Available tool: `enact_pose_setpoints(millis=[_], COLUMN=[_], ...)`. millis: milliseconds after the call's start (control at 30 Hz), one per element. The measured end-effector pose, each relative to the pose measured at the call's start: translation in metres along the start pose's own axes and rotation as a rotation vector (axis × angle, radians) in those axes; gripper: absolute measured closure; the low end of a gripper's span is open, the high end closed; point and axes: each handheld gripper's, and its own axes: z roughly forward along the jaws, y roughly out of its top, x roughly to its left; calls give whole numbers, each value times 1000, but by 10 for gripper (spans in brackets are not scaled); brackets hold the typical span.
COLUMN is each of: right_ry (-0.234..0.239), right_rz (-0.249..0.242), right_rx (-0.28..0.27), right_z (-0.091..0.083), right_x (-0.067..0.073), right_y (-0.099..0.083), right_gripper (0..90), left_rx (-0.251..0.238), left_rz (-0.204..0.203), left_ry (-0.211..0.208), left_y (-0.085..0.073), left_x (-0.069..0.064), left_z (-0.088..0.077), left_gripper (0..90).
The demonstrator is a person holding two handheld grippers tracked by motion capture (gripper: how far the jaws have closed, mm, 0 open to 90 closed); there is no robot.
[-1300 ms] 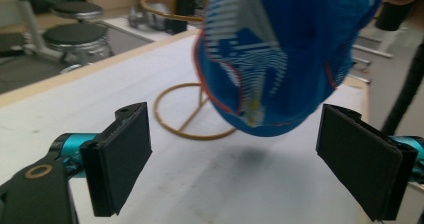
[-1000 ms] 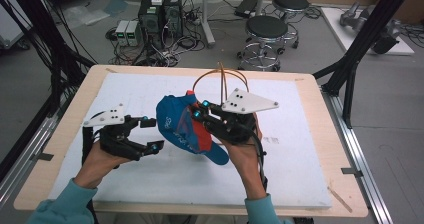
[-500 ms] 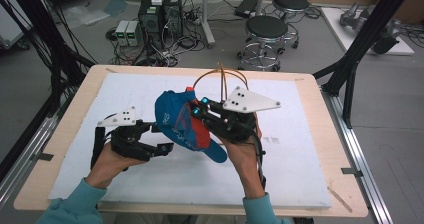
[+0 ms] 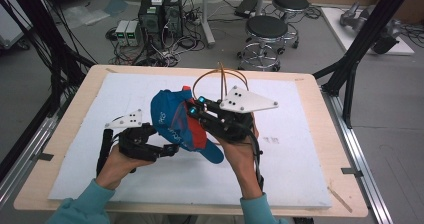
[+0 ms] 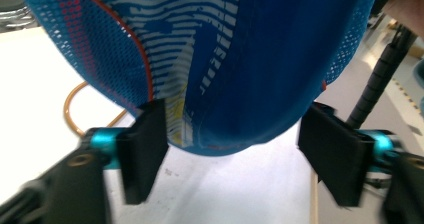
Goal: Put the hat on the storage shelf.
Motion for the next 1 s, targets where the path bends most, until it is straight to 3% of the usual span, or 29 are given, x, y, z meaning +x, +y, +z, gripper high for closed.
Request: enact_pose_setpoints(millis=[133,367,500,700,1000], right_ry=[8,13,14,11,-1], right_rz=[1,-2,-4,-5,-20], right_rx=[-5,0,4,-1,-8], right_z=[0,0,0,-3,-9], right_x=[1,1,1,0,-1], right_y=[-1,-2,-5,-10,-16], right_gripper=[857,857,856,849,762], left_rx=[-24,-11,3,-13,4], left_rz=[30,51,44,49,71], left_ry=[-11,-14,-2,25,43], left_y=[1,1,1,5,16], left_x=[-1,-2,-2,0,1], left_z=[-2,-6,-7,-13,-22], left_gripper=[542,871,883,884,888])
